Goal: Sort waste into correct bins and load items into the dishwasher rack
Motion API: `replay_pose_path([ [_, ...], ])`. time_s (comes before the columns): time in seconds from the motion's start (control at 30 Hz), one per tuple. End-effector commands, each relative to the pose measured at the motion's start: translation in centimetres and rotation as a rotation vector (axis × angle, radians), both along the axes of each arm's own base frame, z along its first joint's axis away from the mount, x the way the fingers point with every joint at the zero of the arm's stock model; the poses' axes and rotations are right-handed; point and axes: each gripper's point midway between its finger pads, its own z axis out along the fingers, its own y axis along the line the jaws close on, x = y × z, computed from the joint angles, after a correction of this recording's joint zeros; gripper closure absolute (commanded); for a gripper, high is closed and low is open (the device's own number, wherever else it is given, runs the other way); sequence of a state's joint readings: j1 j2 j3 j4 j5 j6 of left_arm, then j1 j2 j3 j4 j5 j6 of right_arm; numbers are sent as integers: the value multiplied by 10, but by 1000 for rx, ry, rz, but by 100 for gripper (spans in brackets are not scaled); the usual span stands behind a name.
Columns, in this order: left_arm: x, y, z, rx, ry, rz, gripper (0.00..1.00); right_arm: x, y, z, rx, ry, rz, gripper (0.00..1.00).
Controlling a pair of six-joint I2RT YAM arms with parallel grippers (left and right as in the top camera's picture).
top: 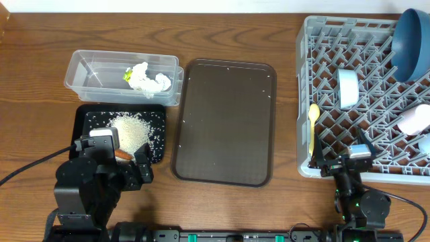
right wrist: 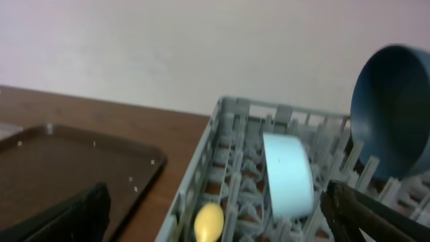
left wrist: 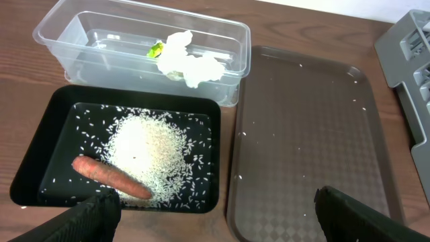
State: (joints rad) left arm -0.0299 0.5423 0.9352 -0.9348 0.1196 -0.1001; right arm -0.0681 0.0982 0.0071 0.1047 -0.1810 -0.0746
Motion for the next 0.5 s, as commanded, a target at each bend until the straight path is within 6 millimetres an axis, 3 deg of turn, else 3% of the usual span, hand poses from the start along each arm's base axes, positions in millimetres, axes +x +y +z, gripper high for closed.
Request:
replay_pose_path([
  [0.0,1,3,-1,17,2,9,6,-2,-3,-11,-14,40,-17,1],
  [0.07,1,3,-1,17,2,9,6,-5,-2,-30,-8,116,-15,1],
  [0.47,1,3,-1,17,2,9,6,-5,-3,-27,-3,104,-19,1],
])
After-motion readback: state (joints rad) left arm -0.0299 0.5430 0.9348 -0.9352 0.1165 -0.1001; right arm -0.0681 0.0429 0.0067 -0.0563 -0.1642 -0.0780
